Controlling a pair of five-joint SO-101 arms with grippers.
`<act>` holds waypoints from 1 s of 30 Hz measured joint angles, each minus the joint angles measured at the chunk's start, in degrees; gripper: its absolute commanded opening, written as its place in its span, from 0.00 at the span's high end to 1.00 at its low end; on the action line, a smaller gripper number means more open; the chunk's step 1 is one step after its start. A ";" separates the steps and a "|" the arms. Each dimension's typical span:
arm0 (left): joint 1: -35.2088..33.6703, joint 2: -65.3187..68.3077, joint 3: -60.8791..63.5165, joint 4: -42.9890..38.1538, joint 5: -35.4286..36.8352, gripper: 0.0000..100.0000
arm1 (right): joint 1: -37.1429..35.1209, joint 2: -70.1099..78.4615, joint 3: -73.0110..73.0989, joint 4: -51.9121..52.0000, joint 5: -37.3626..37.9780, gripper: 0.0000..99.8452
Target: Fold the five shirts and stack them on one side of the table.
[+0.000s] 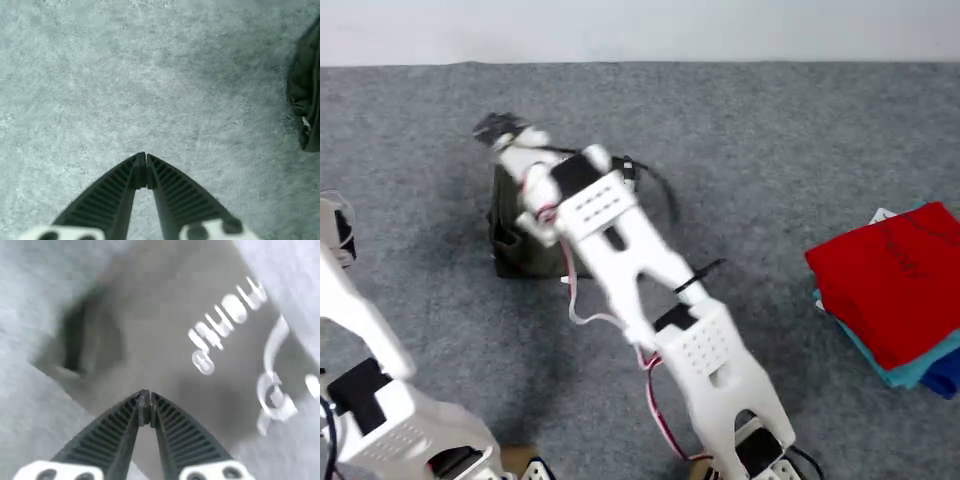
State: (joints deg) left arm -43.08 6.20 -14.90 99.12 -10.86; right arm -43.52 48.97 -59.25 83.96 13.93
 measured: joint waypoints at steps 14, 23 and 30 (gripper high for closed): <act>-11.69 -4.57 0.00 -0.97 -3.25 0.99 | -8.26 12.48 0.00 -14.77 5.80 0.99; -11.87 -4.57 0.00 -0.97 -3.43 0.99 | -6.07 9.93 -12.57 -1.23 5.89 0.99; -11.87 -4.57 0.00 -0.97 -3.43 0.99 | -0.79 9.85 -15.03 9.14 -1.14 0.93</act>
State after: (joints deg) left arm -54.95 1.63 -14.90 98.15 -14.29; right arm -44.31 58.81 -74.29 93.10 12.79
